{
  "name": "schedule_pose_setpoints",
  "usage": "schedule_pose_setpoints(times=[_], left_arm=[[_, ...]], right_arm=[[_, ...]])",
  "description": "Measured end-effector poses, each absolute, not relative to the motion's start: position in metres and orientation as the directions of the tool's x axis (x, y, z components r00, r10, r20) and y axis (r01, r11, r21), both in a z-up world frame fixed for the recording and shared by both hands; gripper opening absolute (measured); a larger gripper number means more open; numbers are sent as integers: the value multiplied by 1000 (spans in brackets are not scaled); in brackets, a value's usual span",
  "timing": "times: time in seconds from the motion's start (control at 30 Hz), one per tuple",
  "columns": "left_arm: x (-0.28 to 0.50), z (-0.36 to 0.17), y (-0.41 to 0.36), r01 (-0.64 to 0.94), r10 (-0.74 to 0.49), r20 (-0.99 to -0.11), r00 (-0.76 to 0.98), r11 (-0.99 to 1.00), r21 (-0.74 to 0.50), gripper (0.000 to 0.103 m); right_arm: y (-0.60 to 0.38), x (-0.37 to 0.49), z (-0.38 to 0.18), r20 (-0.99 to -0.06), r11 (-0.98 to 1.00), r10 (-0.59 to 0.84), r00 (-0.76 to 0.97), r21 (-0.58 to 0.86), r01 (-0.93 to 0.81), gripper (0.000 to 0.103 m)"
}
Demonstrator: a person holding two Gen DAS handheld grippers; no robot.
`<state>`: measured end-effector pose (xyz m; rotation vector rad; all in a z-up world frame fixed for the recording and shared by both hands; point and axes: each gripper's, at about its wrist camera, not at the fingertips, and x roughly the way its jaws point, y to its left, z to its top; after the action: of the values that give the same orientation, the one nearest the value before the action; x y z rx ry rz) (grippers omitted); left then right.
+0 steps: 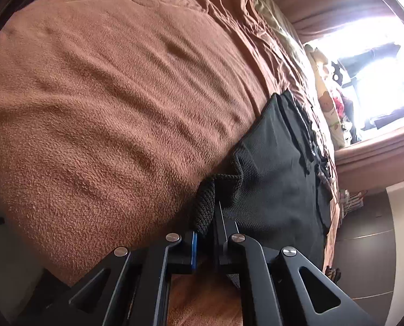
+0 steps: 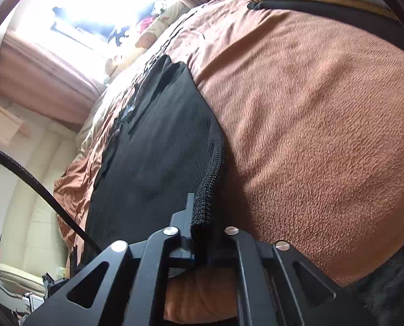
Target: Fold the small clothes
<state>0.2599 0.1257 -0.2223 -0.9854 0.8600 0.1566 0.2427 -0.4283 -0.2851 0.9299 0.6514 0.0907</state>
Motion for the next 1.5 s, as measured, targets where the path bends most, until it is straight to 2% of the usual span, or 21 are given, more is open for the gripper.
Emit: schedule_pose_setpoints(times=[0.63, 1.07, 1.5], left_arm=[[193, -108, 155, -161, -293, -348, 891, 511, -844, 6], [111, -66, 175, -22, -325, -205, 923, 487, -873, 6], [23, -10, 180, 113, -294, -42, 955, 488, -865, 5]], right_arm=[[-437, 144, -209, -288, 621, 357, 889, 784, 5, 0], [-430, 62, -170, -176, 642, 345, 922, 761, -95, 0], [-428, -6, -142, -41, 666, 355, 934, 712, -222, 0]])
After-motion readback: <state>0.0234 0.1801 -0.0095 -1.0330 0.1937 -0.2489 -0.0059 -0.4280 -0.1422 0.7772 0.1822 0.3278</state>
